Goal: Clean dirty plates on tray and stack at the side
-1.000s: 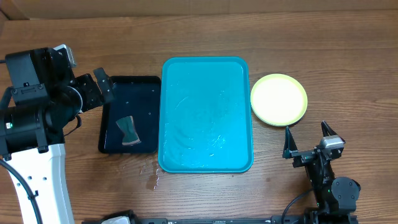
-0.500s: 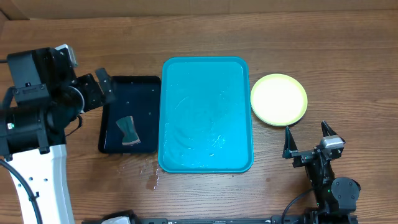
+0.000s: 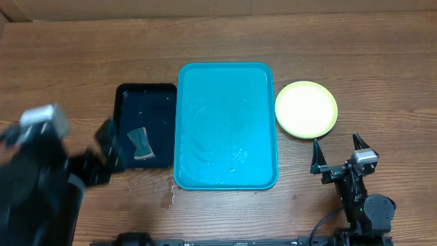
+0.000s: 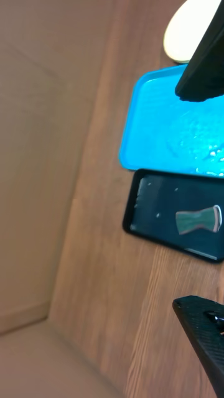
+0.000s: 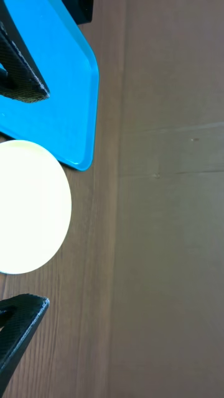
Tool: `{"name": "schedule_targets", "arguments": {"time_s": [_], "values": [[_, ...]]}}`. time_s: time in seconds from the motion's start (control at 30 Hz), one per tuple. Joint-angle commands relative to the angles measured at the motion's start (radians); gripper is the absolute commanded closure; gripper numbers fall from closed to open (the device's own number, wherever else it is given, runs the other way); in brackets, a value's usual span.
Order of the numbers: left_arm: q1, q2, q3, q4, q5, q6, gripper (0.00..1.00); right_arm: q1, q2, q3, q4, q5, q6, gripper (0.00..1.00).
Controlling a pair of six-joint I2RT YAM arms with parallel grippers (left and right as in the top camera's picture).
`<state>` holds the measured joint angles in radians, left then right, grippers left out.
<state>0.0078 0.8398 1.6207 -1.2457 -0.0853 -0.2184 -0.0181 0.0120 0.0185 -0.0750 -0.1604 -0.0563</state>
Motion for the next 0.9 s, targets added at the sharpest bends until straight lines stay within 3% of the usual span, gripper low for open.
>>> {"name": "schedule_targets", "arguments": {"time_s": [0.0, 0.27, 0.57, 0.7, 0.87], "values": [[-0.002, -0.121, 0.01, -0.02, -0.084, -0.005, 0.0, 0.006, -0.009, -0.011, 0.006, -0.005, -0.004, 0.0], [-0.001, -0.386, -0.053, -0.036, -0.052, -0.006, 0.0, 0.006, -0.009, -0.011, 0.006, -0.005, -0.004, 0.0], [0.038, -0.671, -0.305, -0.005, -0.053, -0.021, 0.0, 0.006, -0.009, -0.011, 0.006, -0.005, -0.004, 0.0], [0.05, -0.758, -0.436, 0.103, -0.043, -0.026, 0.0, 0.006, -0.009, -0.011, 0.006, -0.005, -0.004, 0.0], [0.051, -0.837, -0.593, 0.369, 0.021, -0.033, 0.0, 0.006, -0.009, -0.011, 0.006, -0.005, -0.004, 0.0]]}}
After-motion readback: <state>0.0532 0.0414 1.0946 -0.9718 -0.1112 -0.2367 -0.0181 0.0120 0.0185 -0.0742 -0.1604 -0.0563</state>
